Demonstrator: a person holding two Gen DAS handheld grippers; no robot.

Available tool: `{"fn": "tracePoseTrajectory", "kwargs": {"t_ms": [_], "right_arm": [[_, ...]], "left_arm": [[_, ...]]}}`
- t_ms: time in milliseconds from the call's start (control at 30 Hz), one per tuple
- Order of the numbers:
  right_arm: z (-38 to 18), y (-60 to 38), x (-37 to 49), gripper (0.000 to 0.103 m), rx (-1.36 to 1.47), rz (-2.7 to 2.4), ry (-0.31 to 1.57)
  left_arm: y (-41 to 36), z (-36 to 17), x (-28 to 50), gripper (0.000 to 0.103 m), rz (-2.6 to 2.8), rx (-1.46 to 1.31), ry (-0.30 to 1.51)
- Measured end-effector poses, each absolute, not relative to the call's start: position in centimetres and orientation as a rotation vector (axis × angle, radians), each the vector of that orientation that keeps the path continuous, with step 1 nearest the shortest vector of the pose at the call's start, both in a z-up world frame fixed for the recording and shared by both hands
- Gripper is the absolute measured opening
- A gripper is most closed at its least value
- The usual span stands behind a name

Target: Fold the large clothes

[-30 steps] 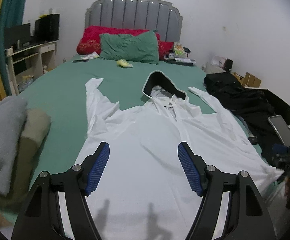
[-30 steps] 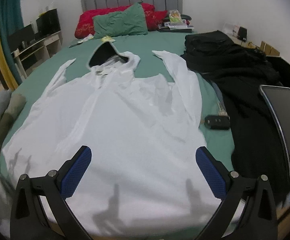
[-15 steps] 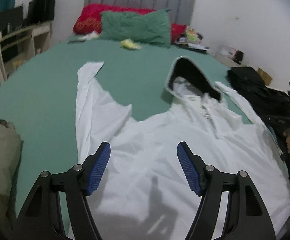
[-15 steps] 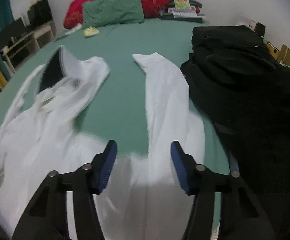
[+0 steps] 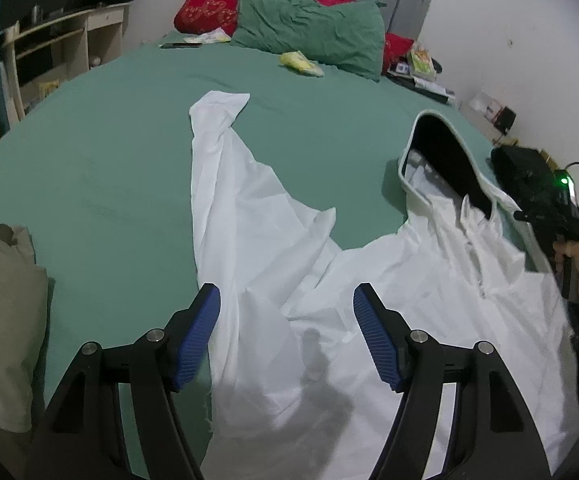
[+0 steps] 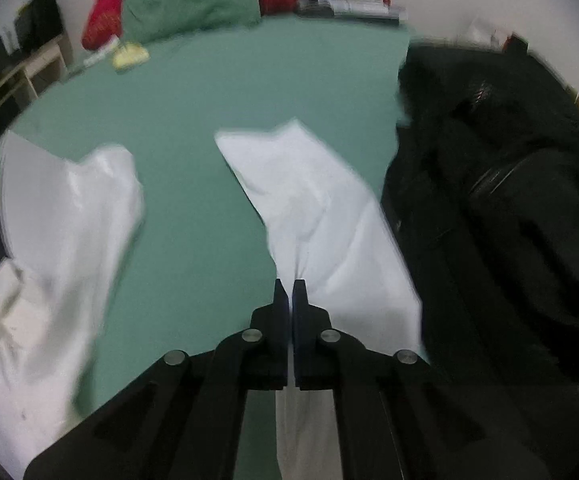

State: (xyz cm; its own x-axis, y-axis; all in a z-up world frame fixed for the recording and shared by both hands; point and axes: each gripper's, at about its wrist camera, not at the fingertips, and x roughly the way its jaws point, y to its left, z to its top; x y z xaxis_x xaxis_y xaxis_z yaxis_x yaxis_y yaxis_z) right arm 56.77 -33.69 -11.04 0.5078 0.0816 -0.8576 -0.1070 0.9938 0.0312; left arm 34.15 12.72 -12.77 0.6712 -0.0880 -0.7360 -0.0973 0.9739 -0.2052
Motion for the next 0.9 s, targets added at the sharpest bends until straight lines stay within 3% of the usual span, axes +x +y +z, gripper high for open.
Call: {"fn": "tracePoseTrajectory", "kwargs": {"t_ms": [267,467,633,767,800,900], "right_arm": [[1.8,-28.7,49.2,0.002,-0.004,0.293,0.848],[6.7,-21.2,43.9,0.002,-0.007,0.453,0.745],[2.3,-13.6,39.7,0.002,-0.084,0.630,0.804],[-6.8,-8.2,36.9,0.003,-0.200,0.695,1.067],[-8.9,-7.3,36.3,0.008,-0.228,0.697,1.130],[-12.9,-6.0,34.5,0.037,-0.292,0.675,1.201]], "left_arm": [[13.0,-11.1,32.7,0.073,0.016,-0.215,0.781],[14.7,-10.0,30.8,0.073,0.006,-0.267,0.761],[16.8,-9.1,29.3,0.073,0.023,-0.308,0.739],[18.2,-9.1,28.7,0.073,0.024,-0.338,0.737],[18.3,-9.1,28.7,0.073,0.021,-0.339,0.737],[18.5,-9.2,28.5,0.073,0.001,-0.346,0.743]]}}
